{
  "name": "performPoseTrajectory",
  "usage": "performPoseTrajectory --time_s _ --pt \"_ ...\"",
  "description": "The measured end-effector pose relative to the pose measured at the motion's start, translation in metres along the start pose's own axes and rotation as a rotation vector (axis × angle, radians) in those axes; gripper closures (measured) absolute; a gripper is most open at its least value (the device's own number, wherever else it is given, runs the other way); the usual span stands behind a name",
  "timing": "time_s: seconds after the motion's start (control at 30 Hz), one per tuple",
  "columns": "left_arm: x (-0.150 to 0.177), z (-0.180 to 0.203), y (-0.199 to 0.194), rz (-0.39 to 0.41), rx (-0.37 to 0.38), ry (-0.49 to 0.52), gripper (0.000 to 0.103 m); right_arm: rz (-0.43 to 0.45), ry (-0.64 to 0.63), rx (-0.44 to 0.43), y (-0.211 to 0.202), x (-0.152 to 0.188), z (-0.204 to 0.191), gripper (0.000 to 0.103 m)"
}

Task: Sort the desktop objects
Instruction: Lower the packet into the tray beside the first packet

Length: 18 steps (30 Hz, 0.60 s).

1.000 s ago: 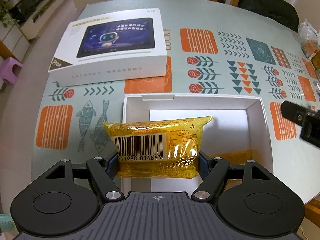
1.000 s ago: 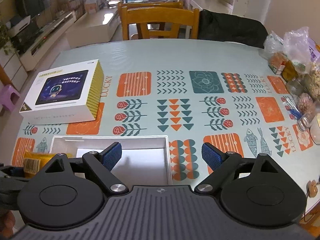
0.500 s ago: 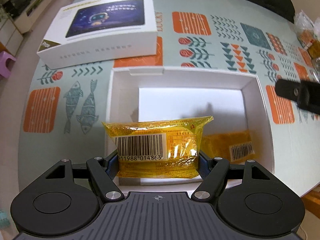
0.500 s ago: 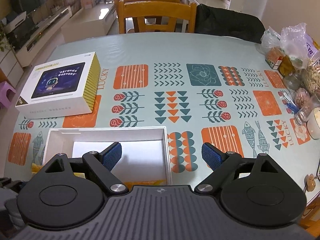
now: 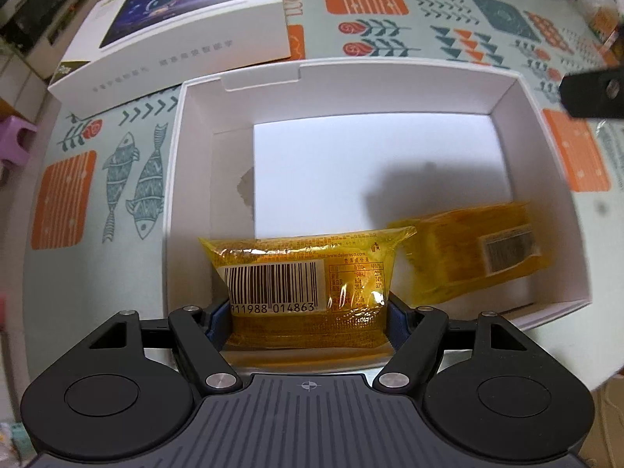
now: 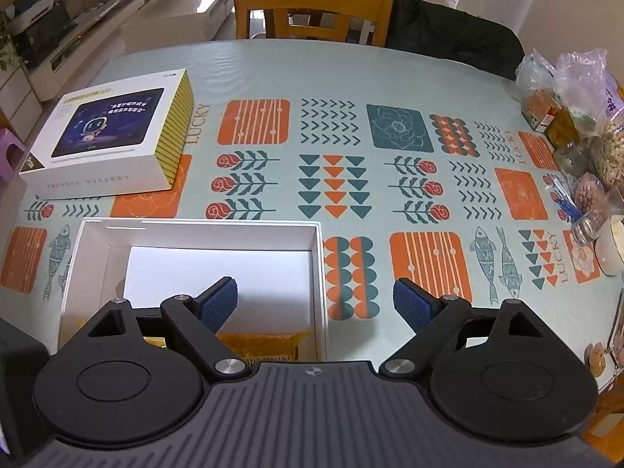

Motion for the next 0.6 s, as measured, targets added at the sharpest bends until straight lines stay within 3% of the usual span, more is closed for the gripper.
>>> performPoseTrajectory --time_s 0.3,0.6 --pt "0.000 -0.005 0.012 -0.025 -0.004 0.015 0.028 -0.004 -0.022 -0.010 0.004 -0.004 -0.007 0.000" --pt "-0.004 -0.006 -0.005 -0.023 0.052 0.059 0.002 -0.003 0.014 -0.003 0.005 -0.006 0.005 0.000"
Point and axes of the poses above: each gripper's, at about its wrist camera, not at the fingertips, and y roughly the way its jaws point, z to its right, x to its underside, the point moved 5 cm from there along y, roughly the way its jaws point, and after that the axes turned 5 degrees about x, right-handed, at the moved point
